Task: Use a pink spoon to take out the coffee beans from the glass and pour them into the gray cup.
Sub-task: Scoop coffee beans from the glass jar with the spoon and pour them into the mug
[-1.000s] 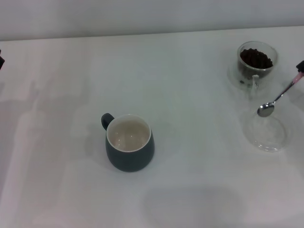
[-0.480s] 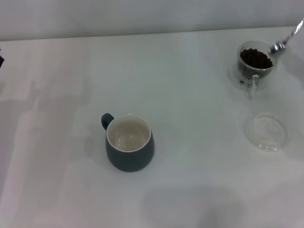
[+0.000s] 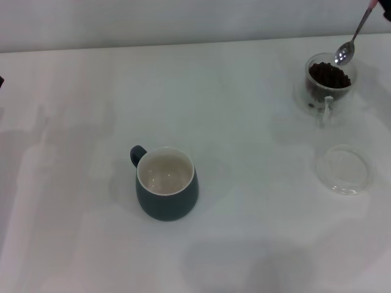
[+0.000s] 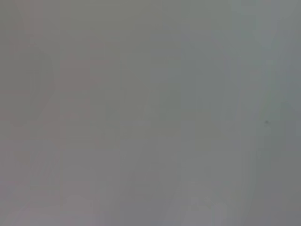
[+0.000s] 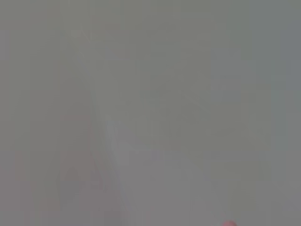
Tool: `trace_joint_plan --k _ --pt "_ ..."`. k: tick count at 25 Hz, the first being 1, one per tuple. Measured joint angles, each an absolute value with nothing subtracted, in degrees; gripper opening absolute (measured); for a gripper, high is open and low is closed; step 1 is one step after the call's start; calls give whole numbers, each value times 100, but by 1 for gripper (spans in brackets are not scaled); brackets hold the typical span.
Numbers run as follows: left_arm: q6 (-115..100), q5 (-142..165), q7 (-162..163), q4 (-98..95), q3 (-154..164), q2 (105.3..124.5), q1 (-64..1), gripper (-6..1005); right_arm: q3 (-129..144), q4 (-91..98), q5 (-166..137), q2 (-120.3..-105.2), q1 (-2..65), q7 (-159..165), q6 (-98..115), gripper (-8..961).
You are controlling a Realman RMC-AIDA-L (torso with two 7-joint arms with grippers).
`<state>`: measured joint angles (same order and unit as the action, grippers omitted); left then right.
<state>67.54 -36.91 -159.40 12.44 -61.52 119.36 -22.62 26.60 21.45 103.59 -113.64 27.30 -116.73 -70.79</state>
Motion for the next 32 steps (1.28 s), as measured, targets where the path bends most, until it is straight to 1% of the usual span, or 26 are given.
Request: trace_joint_plan --k 4,10,19,32 --pt "6752 -3691 -15938 1246 -6152 11936 -2264 892 2665 2121 10359 -11447 2711 -11977 -6964 149" --pt "6748 -3691 -15941 1249 -6152 11936 -2299 892 2683 2038 10361 -11517 2736 -12323 -6645 149" --pt "6744 -3691 -15942 1247 -6152 11936 -2307 892 2665 1672 10413 -11531 2917 -13171 -6333 149" --pt "6728 -3682 -15946 1233 -6152 11935 -2307 893 2603 1271 10675 -11537 2980 -13150 -5979 149"
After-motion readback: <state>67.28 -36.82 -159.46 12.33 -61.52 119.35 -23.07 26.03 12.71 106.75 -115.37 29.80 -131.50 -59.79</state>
